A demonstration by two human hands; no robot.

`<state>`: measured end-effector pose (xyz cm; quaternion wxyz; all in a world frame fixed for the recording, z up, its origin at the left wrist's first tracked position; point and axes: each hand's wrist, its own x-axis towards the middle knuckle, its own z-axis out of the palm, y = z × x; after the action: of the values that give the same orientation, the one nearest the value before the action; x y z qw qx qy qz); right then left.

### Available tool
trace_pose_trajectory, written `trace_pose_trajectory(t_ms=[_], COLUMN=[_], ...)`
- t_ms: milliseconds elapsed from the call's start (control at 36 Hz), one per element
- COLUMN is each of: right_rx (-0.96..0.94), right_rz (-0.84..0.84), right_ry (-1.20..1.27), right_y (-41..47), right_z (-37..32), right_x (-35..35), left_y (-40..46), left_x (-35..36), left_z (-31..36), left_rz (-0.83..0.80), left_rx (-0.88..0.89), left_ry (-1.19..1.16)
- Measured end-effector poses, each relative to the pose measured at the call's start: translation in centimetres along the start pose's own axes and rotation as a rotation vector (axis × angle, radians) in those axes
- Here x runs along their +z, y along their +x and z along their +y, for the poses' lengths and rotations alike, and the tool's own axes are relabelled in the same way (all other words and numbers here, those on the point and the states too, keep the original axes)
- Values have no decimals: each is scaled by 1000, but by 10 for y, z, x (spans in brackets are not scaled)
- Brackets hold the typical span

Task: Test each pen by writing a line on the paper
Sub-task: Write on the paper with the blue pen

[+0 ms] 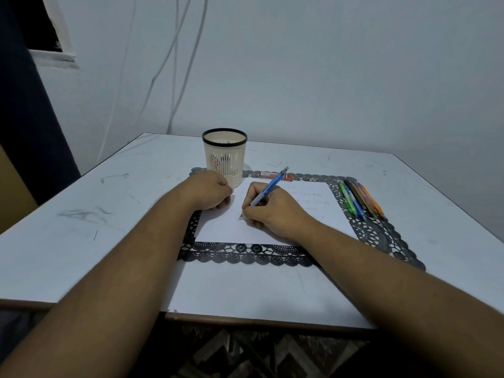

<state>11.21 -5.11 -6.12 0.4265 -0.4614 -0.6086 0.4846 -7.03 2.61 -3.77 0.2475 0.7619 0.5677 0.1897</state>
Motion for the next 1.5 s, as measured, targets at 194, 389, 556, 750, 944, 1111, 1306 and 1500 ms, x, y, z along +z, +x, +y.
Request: trace_pose_trajectory(t_ms=[194,389,556,750,944,1111,1306,1500], right_rx=[5,13,2,13,-4,-11,-30,-12], right_rz=[22,-12,61,17,67,30,72,30], right_ry=[-6,-22,-8,-68,-97,-129,-186,-189], right_y=[0,-3,-4,-4,-2,-6,-7,-8], right_z=[0,-3,-2,0,1,-1,-4,-4], right_x=[-1,-1,-8,-8,-6,-7,-5,-7], left_y=[-1,-2,-1,-2,-2,-3,-3,-3], left_x=[0,-1,0,1,0,1,0,0], left_z=[0,1,0,2,2,3,2,3], left_rz=[-1,0,-1,5,9,7,6,3], left_rx=[2,11,9,18,14,17,18,10], left_ry=[5,16,24,30,55,59,70,78])
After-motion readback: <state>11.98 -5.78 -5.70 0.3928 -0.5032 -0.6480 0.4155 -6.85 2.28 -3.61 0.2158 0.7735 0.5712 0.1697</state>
